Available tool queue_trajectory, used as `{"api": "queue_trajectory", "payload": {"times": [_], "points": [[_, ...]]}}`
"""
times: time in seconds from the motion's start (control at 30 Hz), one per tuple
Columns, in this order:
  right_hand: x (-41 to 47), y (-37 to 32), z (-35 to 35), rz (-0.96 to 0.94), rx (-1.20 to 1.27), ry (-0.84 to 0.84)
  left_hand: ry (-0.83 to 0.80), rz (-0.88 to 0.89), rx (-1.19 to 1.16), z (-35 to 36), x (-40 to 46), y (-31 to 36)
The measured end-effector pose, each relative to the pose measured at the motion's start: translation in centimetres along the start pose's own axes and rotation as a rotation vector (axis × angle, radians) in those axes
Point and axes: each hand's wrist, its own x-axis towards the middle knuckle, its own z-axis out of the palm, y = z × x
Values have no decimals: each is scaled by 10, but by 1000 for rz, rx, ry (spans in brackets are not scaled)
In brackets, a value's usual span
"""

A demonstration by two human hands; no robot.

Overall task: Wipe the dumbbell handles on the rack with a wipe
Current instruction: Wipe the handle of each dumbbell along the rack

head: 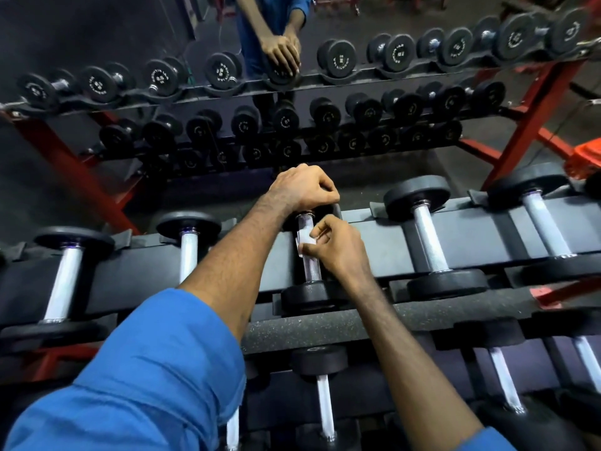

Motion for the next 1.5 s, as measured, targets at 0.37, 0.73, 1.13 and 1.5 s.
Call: {"api": "queue_trajectory", "payload": {"times": [0.37, 0.73, 1.13, 1.5], "points": [[-12, -10, -2, -86, -158, 3, -14, -11, -41, -2, -11, 3], [13, 2, -17, -374, -202, -46, 11, 7, -11, -9, -4, 5], [21, 7, -20, -1221, -683, -195, 42, 21, 5, -1, 0, -1], [34, 9, -47, -1493, -1198, -558, 34, 39, -39, -1, -5, -4]]}}
